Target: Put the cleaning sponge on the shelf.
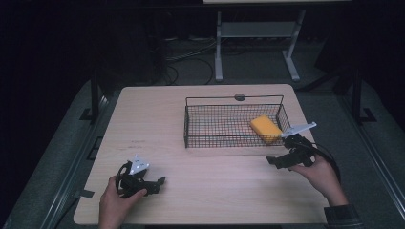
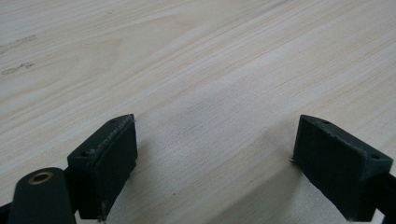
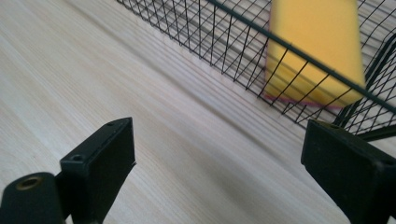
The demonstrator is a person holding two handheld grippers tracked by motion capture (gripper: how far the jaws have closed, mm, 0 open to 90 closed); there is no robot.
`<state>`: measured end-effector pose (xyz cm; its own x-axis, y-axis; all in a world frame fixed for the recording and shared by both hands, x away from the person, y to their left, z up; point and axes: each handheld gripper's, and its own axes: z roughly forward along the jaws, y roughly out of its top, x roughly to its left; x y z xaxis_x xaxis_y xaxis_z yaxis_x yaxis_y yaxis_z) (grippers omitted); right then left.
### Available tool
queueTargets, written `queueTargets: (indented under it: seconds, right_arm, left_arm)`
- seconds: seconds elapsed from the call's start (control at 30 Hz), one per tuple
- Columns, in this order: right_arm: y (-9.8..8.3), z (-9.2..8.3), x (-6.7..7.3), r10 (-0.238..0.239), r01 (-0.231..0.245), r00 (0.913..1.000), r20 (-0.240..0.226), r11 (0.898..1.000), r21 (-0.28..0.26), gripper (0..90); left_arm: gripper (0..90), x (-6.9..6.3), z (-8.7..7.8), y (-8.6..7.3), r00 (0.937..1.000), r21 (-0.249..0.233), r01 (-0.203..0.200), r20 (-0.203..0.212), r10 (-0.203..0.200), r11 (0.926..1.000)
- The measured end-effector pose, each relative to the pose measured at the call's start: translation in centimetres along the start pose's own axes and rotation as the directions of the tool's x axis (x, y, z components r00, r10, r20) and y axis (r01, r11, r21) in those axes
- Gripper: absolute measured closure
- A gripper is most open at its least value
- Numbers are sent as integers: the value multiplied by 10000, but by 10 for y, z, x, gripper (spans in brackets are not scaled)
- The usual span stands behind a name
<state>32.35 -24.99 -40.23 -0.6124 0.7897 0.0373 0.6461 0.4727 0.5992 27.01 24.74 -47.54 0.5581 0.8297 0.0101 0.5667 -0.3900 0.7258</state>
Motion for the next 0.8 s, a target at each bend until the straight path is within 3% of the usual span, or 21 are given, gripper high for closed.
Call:
queueTargets:
  seconds: [0.4, 0.8]
  right_arm:
    - [-35, 12, 4, -86, 103, 9992, 384, 9990, -438, 85]
    - [-68, 21, 3, -90, 115, 9992, 388, 9979, -643, 75]
  left_arm:
    - [127, 0, 0, 0, 10000, -4, -4, -1, 4, 10000]
    - [127, 0, 0, 0, 10000, -5, -21, -7, 21, 10000]
